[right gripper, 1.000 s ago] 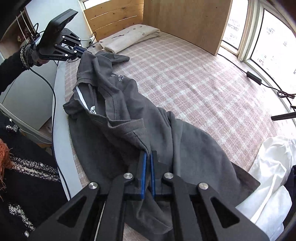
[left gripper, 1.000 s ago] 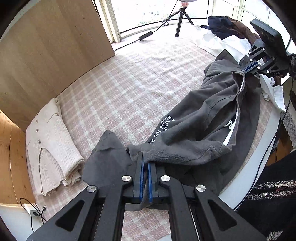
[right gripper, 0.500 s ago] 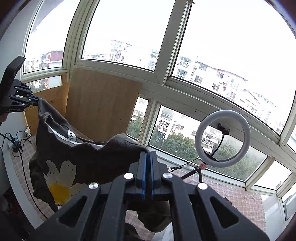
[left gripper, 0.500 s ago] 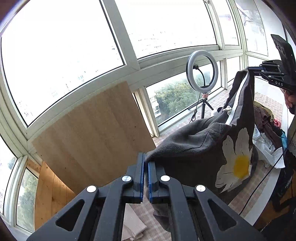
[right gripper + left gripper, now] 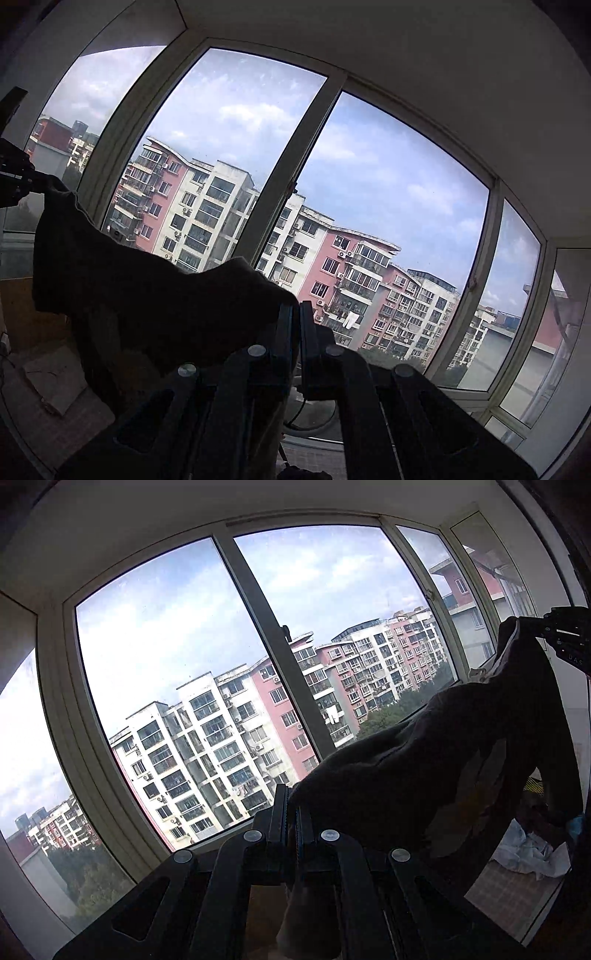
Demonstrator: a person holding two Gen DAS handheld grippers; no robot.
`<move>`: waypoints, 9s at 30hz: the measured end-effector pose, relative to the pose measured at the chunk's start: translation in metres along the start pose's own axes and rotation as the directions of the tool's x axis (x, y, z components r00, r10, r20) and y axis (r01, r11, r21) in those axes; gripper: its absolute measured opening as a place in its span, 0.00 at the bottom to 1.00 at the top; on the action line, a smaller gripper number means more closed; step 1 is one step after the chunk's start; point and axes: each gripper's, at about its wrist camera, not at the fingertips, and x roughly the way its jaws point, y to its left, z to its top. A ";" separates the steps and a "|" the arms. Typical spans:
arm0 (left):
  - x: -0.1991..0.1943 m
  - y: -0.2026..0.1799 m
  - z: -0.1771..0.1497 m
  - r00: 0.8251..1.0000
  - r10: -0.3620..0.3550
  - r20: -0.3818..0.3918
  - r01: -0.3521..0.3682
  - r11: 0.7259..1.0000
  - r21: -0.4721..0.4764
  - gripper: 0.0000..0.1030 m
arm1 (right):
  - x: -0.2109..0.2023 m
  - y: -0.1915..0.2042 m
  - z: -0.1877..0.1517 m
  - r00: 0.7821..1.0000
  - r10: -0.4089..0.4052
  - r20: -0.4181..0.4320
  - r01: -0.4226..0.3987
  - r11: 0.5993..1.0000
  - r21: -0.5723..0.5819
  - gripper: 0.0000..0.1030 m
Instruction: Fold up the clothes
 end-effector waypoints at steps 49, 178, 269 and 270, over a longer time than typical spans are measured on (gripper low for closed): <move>0.423 -0.139 -0.503 0.395 -0.243 -0.886 0.101 0.970 -0.221 0.00 | 0.336 0.221 -0.588 0.252 0.536 -0.806 -0.393 0.817 0.421 0.06; 0.084 -0.176 -0.535 0.302 -0.629 -0.717 0.313 0.775 -0.548 0.08 | -0.063 0.236 -0.574 0.200 0.676 -0.709 -0.275 0.733 0.622 0.20; 0.061 -0.202 -0.529 0.083 -0.726 -0.682 0.230 0.680 -0.696 0.04 | -0.061 0.174 -0.603 0.223 0.641 -0.735 -0.198 0.768 0.609 0.37; 0.060 -0.203 -0.526 0.088 -0.726 -0.682 0.234 0.681 -0.694 0.04 | -0.060 0.174 -0.603 0.226 0.657 -0.719 -0.196 0.754 0.627 0.36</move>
